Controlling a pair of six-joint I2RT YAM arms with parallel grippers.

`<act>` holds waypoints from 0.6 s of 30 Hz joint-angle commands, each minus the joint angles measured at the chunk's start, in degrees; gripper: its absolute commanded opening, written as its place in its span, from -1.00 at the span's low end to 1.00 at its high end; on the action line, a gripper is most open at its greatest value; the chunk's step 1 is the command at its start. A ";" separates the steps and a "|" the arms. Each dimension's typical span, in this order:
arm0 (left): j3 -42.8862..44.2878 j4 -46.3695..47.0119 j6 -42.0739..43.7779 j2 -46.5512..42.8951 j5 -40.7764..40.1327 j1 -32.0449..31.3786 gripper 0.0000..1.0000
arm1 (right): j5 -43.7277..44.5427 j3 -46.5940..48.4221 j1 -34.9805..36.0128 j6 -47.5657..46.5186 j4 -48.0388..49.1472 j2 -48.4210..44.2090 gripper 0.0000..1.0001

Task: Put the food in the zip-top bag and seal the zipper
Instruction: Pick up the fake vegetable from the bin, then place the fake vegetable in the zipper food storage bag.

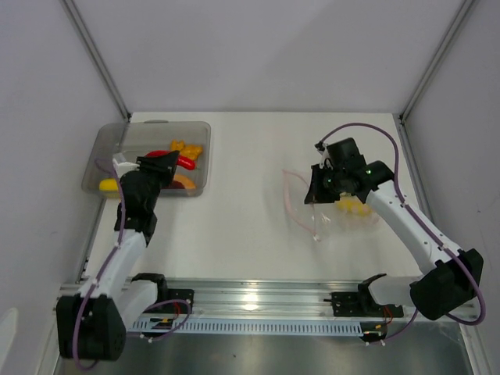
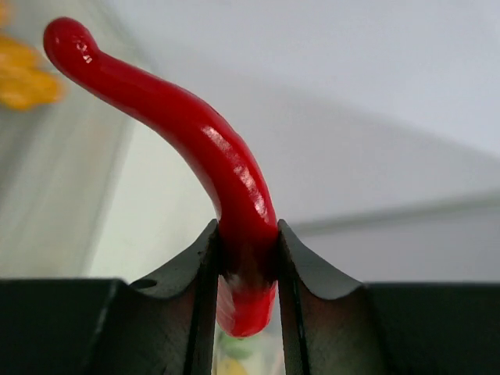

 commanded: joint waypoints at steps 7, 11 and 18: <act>0.31 11.91 25.04 -17.56 21.64 -11.85 -0.99 | -4.06 8.47 6.34 3.24 0.47 -2.10 -1.00; -1.45 16.21 26.18 -20.38 27.62 -15.89 -0.99 | -6.34 8.64 7.57 4.03 0.47 -2.54 -1.00; 0.12 18.69 33.12 -21.44 33.96 -26.70 -0.99 | -9.25 8.73 10.82 5.17 0.65 -3.33 -1.00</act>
